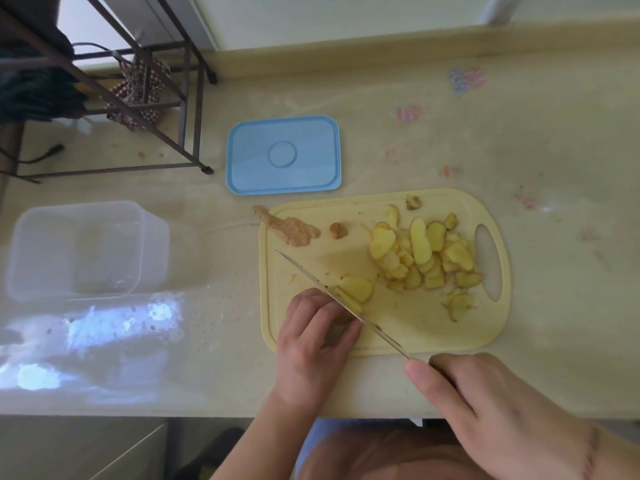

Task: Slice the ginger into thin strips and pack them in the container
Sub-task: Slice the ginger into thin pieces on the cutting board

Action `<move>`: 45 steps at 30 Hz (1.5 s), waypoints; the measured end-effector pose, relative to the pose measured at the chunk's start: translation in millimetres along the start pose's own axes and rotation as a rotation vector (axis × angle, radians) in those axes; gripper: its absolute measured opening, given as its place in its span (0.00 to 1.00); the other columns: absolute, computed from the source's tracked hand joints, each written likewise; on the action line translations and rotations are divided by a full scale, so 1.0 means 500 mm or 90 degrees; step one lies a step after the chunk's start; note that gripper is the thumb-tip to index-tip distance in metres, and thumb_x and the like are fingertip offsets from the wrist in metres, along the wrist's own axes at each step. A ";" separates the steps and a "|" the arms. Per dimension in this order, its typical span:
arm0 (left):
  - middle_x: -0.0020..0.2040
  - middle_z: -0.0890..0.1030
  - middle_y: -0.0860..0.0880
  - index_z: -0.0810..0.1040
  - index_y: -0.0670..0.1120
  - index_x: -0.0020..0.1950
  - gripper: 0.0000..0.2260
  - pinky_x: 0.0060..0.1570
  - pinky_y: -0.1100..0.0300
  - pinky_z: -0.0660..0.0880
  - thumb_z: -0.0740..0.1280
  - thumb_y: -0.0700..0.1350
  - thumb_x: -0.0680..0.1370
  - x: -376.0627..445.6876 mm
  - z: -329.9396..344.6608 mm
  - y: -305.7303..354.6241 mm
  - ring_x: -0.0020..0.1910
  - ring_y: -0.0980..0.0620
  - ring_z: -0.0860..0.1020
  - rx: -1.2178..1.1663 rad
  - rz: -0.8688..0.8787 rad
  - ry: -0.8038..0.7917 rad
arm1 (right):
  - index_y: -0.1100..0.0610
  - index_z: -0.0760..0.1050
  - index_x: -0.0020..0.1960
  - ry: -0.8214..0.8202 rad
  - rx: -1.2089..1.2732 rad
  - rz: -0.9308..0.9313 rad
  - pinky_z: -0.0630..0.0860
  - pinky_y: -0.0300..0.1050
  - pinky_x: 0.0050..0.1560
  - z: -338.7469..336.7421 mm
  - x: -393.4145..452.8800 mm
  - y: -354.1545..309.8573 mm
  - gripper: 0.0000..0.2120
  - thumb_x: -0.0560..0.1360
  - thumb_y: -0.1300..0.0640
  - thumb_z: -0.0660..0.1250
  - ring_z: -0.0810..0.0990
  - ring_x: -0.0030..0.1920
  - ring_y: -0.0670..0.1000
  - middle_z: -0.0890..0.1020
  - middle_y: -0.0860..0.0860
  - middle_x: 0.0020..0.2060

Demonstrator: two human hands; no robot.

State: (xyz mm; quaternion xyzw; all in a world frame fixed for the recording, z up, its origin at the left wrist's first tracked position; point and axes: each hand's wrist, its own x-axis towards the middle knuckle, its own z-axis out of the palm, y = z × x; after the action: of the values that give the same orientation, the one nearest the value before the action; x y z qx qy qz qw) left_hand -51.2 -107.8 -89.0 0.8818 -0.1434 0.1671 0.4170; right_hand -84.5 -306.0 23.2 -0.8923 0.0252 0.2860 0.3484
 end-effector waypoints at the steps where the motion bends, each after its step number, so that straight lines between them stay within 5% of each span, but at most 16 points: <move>1: 0.48 0.80 0.50 0.84 0.37 0.45 0.09 0.52 0.60 0.76 0.75 0.43 0.76 0.000 0.001 -0.001 0.48 0.48 0.79 0.000 0.001 0.003 | 0.56 0.61 0.29 -0.001 -0.006 0.000 0.65 0.41 0.35 -0.002 0.000 -0.001 0.34 0.69 0.25 0.42 0.70 0.30 0.47 0.74 0.45 0.29; 4: 0.48 0.81 0.49 0.84 0.38 0.46 0.08 0.53 0.60 0.76 0.73 0.44 0.77 0.000 0.002 -0.002 0.50 0.48 0.79 -0.001 0.002 0.007 | 0.53 0.59 0.27 0.021 -0.030 -0.014 0.67 0.36 0.35 -0.004 -0.001 -0.010 0.31 0.71 0.27 0.41 0.71 0.31 0.44 0.75 0.37 0.32; 8: 0.45 0.83 0.47 0.85 0.38 0.45 0.05 0.52 0.57 0.78 0.77 0.40 0.74 -0.002 0.002 -0.003 0.49 0.46 0.81 0.015 0.003 0.001 | 0.52 0.62 0.29 -0.009 -0.031 0.024 0.66 0.39 0.32 0.008 0.023 -0.017 0.30 0.72 0.30 0.40 0.71 0.30 0.43 0.69 0.50 0.24; 18: 0.50 0.76 0.52 0.83 0.41 0.47 0.12 0.47 0.59 0.76 0.68 0.48 0.81 0.001 -0.001 0.003 0.46 0.50 0.78 -0.010 -0.007 0.009 | 0.52 0.61 0.28 0.024 -0.038 -0.025 0.66 0.40 0.34 0.003 0.003 0.001 0.32 0.71 0.26 0.42 0.71 0.31 0.45 0.71 0.48 0.26; 22: 0.50 0.78 0.52 0.84 0.40 0.47 0.13 0.53 0.63 0.74 0.68 0.48 0.81 0.001 0.001 -0.001 0.48 0.51 0.77 -0.001 -0.001 0.006 | 0.54 0.60 0.29 0.012 -0.018 -0.019 0.67 0.39 0.36 0.000 0.005 -0.002 0.33 0.70 0.26 0.41 0.70 0.33 0.46 0.74 0.40 0.34; 27: 0.48 0.78 0.52 0.84 0.38 0.44 0.17 0.55 0.66 0.72 0.66 0.49 0.82 0.002 0.000 0.001 0.48 0.50 0.77 0.015 -0.001 0.008 | 0.53 0.61 0.28 0.031 -0.042 -0.023 0.67 0.33 0.37 -0.003 0.001 -0.001 0.32 0.72 0.27 0.42 0.71 0.32 0.42 0.74 0.39 0.32; 34: 0.48 0.79 0.50 0.85 0.38 0.44 0.08 0.50 0.58 0.76 0.71 0.43 0.79 -0.004 0.001 -0.008 0.47 0.46 0.79 0.012 0.013 0.003 | 0.47 0.58 0.27 0.045 -0.067 -0.032 0.65 0.24 0.37 0.001 -0.006 -0.011 0.27 0.73 0.28 0.44 0.71 0.30 0.33 0.74 0.30 0.31; 40: 0.47 0.80 0.49 0.85 0.38 0.44 0.12 0.50 0.58 0.75 0.69 0.45 0.80 -0.003 0.002 -0.007 0.46 0.46 0.78 0.011 0.010 0.007 | 0.49 0.59 0.28 0.079 -0.080 -0.038 0.67 0.28 0.39 0.005 -0.009 -0.008 0.28 0.75 0.30 0.42 0.71 0.33 0.35 0.69 0.45 0.23; 45: 0.41 0.81 0.47 0.85 0.38 0.42 0.16 0.51 0.63 0.73 0.66 0.47 0.82 -0.002 0.002 -0.003 0.45 0.49 0.77 0.031 0.006 0.017 | 0.50 0.59 0.28 0.035 -0.065 -0.026 0.68 0.34 0.35 -0.002 -0.005 -0.016 0.30 0.72 0.27 0.39 0.73 0.34 0.39 0.74 0.29 0.35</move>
State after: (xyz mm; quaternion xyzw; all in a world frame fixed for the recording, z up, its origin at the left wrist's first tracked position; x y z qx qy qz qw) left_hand -51.5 -107.5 -91.1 0.8886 -0.1382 0.1840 0.3967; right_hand -84.2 -301.0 29.9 -0.9169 0.0017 0.2548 0.3071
